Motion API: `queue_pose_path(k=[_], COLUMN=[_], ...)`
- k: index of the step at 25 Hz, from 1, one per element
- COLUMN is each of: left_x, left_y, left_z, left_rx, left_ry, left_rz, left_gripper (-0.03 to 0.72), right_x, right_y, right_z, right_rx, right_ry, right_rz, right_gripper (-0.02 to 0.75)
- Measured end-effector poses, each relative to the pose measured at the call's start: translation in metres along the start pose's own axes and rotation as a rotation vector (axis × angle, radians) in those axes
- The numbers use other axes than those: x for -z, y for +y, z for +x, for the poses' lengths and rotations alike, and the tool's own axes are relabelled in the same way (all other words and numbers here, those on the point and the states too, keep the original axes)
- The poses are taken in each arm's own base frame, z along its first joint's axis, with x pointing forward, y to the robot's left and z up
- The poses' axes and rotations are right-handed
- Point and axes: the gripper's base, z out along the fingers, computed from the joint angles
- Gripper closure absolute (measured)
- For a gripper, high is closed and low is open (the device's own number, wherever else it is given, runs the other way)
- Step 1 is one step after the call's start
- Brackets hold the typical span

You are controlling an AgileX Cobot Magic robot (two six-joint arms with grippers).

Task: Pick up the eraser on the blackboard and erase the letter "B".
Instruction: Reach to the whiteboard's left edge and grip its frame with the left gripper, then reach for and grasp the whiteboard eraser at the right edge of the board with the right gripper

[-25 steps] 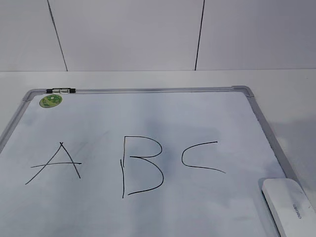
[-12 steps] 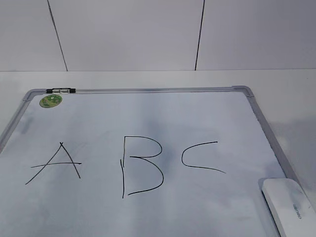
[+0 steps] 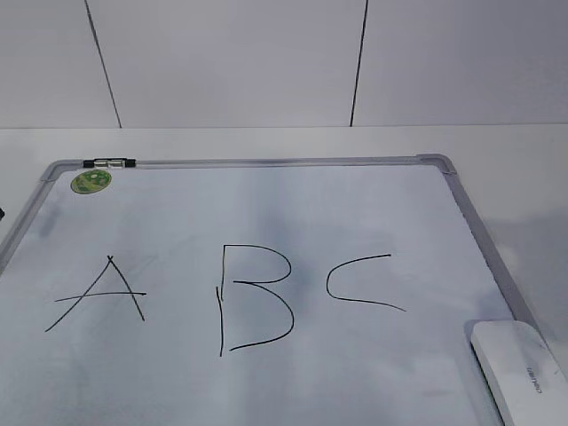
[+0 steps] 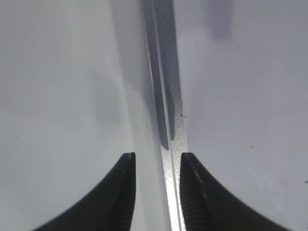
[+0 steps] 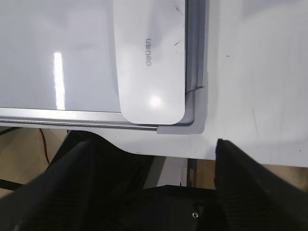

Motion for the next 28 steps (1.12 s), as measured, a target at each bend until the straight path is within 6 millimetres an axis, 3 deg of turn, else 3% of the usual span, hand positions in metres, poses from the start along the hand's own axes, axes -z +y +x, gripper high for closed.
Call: queue_pose_path(k=[17,28], left_x=[-0.022,-0.023], left_y=[0.000,0.000], left_z=[-0.002,-0.002], left_rx=[0.024,0.022], left_ry=[0.048,0.051], left_rz=[0.036,0.036], left_gripper=[0.449,0.449], right_x=[0.000,0.000], right_y=[0.000,0.000], right_z=[0.000,0.000], right_rx=[0.000,0.000], right_ry=[0.000,0.000], right_rz=[0.001,0.001], right_gripper=[0.153,0.153])
